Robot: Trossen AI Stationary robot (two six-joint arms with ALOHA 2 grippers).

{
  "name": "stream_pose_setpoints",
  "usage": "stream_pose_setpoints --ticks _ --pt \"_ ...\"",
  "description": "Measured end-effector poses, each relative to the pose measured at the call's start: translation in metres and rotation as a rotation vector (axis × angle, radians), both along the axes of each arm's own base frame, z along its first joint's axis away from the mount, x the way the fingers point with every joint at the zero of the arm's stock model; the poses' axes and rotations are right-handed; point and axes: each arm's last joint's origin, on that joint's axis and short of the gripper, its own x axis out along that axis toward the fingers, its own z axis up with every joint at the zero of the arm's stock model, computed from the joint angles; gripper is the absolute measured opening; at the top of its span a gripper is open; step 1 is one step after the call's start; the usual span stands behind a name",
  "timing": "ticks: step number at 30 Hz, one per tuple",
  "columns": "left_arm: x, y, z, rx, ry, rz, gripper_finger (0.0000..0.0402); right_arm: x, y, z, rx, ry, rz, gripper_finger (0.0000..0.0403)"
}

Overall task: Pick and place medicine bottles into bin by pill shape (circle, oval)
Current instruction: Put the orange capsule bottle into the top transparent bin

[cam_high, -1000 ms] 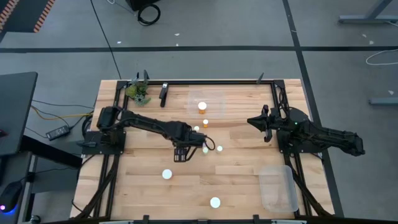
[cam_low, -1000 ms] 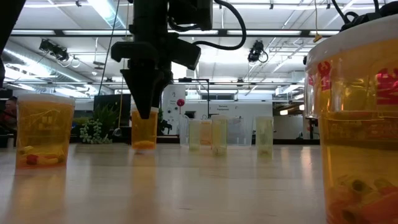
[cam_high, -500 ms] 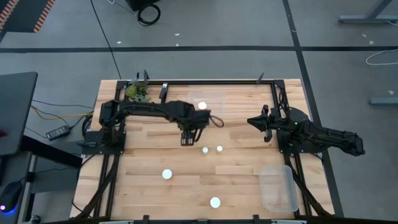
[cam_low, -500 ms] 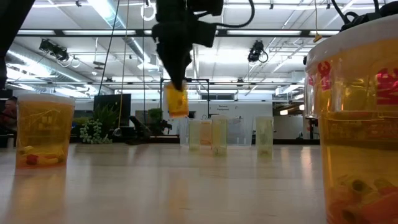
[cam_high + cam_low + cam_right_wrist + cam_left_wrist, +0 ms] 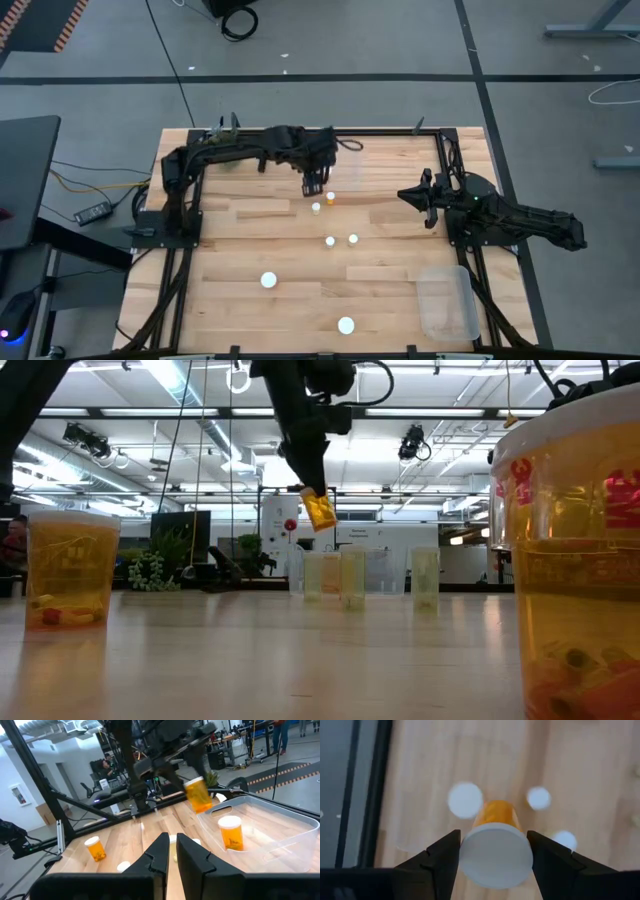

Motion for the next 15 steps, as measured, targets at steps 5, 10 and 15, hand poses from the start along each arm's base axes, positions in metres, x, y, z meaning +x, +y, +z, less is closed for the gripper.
stream_pose_setpoints --ticks 5,10,15 --pt "0.007 0.014 0.006 0.036 -0.123 0.024 0.0223 0.0 0.0 0.0 0.0 0.0 0.0 0.0041" --pt "0.019 0.02 0.006 0.079 -0.216 0.0 0.0221 0.0 0.0 0.0 0.0 0.0 0.0 0.0041" --pt "0.031 0.023 -0.014 0.091 -0.195 -0.042 0.0223 0.0 0.0 0.0 0.0 0.0 0.0 0.0041"
